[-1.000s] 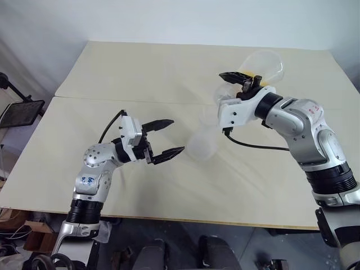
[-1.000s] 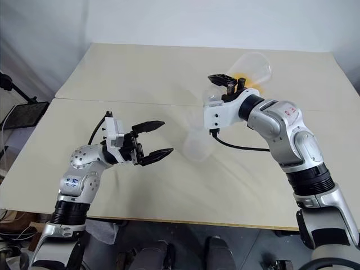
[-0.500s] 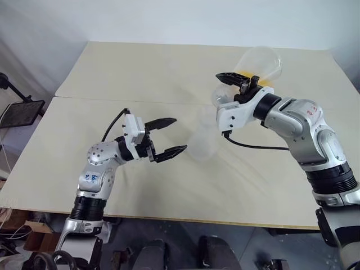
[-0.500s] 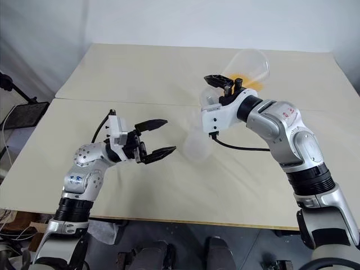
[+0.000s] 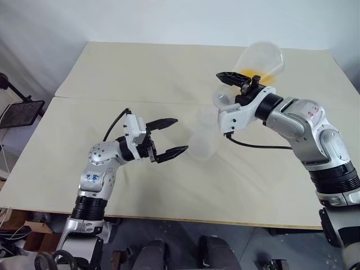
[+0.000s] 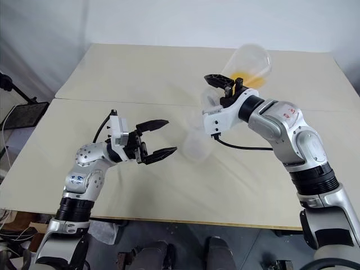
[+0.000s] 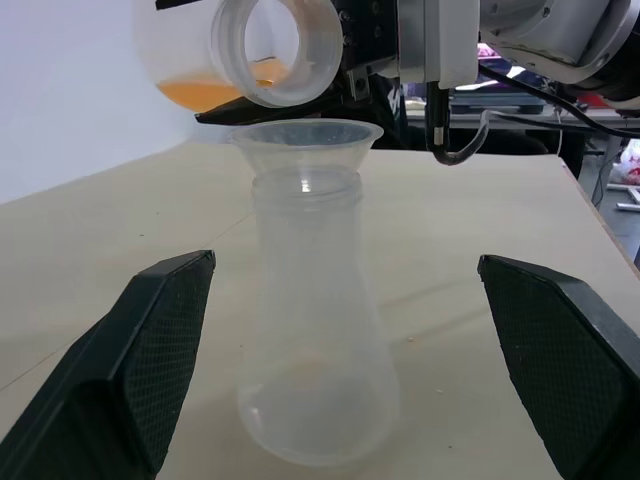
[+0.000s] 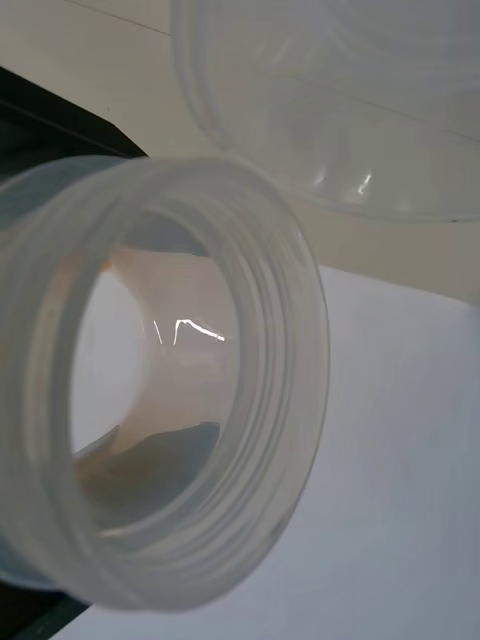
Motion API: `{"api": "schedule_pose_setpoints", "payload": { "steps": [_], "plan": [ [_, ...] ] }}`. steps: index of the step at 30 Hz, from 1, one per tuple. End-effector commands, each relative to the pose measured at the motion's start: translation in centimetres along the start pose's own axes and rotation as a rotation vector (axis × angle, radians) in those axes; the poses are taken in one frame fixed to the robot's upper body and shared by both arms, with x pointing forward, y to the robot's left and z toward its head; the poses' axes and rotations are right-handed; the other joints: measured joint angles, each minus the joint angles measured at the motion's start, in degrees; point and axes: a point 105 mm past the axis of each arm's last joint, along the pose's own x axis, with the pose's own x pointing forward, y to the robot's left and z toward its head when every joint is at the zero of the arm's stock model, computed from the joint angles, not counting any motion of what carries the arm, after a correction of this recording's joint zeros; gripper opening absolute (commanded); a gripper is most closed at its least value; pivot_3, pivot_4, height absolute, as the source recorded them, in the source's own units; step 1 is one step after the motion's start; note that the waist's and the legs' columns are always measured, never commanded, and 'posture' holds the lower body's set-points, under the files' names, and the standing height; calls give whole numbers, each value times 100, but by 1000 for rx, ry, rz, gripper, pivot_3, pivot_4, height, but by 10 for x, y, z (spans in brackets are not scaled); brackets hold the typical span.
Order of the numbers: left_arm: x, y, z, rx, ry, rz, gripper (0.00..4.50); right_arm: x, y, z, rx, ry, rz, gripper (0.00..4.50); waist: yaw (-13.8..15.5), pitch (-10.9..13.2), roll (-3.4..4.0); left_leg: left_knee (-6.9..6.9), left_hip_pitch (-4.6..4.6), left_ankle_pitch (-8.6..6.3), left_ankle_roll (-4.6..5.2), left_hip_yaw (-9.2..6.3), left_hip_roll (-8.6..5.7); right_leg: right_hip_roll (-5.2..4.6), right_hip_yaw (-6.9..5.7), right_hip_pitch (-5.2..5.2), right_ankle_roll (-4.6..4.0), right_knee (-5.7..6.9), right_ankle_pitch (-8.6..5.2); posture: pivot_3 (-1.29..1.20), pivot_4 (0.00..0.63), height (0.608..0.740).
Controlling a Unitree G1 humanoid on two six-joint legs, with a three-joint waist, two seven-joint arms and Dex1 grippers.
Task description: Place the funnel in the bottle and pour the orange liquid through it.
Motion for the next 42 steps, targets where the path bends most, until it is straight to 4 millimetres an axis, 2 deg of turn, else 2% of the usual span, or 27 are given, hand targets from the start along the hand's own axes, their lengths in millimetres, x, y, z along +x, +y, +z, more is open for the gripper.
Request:
{"api": "schedule_pose_setpoints", "payload": {
  "steps": [1, 42],
  "plan": [
    [3, 1, 7, 30, -24, -9, 4500, -4, -18, -4, -35, 12, -69, 2515, 2, 0, 0, 0, 0, 0, 0, 0, 0, 0, 0, 0, 0, 0, 0, 0, 150, 740],
    [12, 0, 8, 21, -56, -18, 4500, -5, -17, -6, -121, 4, -93, 2515, 1, 0, 0, 5, 0, 0, 0, 1, 0, 1, 1, 0, 0, 3, 0, 0, 150, 740]
  ]
}}
